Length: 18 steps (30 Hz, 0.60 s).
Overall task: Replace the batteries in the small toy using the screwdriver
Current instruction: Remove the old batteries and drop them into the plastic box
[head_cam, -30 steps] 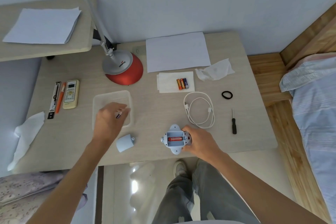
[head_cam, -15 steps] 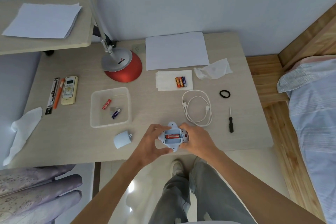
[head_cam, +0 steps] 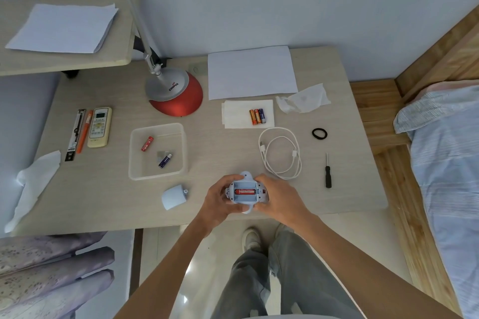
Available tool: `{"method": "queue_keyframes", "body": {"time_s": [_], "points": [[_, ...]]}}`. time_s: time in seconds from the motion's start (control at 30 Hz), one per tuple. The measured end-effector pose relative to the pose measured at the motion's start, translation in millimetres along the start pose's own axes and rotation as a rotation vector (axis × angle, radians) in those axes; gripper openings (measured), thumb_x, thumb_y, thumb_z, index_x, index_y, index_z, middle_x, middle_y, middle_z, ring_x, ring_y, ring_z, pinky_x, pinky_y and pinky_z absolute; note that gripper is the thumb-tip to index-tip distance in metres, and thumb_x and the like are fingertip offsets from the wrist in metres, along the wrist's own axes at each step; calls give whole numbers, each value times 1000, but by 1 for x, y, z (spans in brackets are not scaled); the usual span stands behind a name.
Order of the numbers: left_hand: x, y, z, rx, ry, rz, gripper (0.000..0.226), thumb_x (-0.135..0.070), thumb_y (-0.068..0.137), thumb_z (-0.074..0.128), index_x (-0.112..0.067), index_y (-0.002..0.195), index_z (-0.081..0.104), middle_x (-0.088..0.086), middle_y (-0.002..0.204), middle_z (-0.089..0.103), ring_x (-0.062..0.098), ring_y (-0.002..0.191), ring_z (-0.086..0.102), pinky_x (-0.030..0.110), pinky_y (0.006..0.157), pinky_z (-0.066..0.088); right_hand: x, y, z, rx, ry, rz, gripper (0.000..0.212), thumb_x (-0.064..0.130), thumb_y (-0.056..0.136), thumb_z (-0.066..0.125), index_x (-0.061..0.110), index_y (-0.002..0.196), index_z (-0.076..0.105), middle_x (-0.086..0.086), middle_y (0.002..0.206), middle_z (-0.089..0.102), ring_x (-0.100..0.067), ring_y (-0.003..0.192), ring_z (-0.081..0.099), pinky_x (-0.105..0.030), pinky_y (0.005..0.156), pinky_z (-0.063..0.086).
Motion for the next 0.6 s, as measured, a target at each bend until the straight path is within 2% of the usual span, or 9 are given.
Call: {"method": "queue_keyframes", "body": {"time_s": [0.07, 0.13, 0.27, 0.37, 0.43, 0.53, 0.6], "points": [[1, 0, 1, 1, -31, -35, 77, -6, 72, 99, -18, 139, 64, 2, 137, 62, 24, 129, 61, 40, 101, 63, 2, -6, -6, 3, 4, -42, 73, 45, 83, 82, 37, 143, 42, 10, 122, 61, -8, 99, 64, -32, 84, 61], [1, 0, 0, 5, -59, -68, 77, -5, 71, 100, -21, 138, 66, 3, 137, 63, 28, 130, 61, 45, 103, 62, 1, -10, -16, 15, -48, -87, 87, 37, 84, 84, 40, 152, 30, 7, 132, 54, -10, 100, 65, -31, 81, 60], [1, 0, 1, 13, -106, -102, 77, -3, 70, 100, -22, 137, 68, 4, 136, 64, 26, 130, 62, 47, 102, 63, 6, -7, -38, 30, -313, -244, 96, 35, 86, 83, 45, 157, 19, 3, 138, 45, -13, 98, 65, -31, 69, 62], [0, 0, 2, 7, -114, -121, 77, -2, 70, 99, -21, 137, 67, 2, 135, 66, 24, 128, 64, 44, 102, 63, 16, -2, -46, 75, -448, -407, 103, 31, 85, 85, 46, 157, 13, -2, 132, 49, -18, 96, 64, -34, 64, 61], [0, 0, 2, 8, -129, -125, 78, 0, 68, 100, -20, 136, 68, 4, 134, 68, 26, 127, 66, 43, 102, 63, 24, 4, -45, 147, -542, -468, 95, 27, 87, 83, 40, 158, 21, -4, 125, 52, -19, 89, 63, -34, 62, 57], [-2, 1, 0, 9, -135, -133, 79, -1, 66, 101, -21, 136, 70, 5, 133, 68, 25, 125, 67, 41, 102, 62, 31, 14, -41, 283, -618, -449, 65, 25, 97, 71, 24, 153, 38, -5, 130, 56, -18, 83, 59, -31, 66, 47], [-3, 0, 0, 8, -142, -144, 80, -1, 65, 101, -24, 135, 71, 4, 133, 69, 25, 124, 66, 39, 102, 62, 32, 18, -37, 338, -624, -451, 57, 21, 100, 66, 20, 151, 41, -6, 132, 58, -21, 85, 63, -32, 68, 47]]}}
Point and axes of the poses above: each hand's wrist, its own y-axis towards the middle knuckle, its own z-axis out of the palm, x = y × z, the point moved 4 cm from there along y, towards the middle knuckle
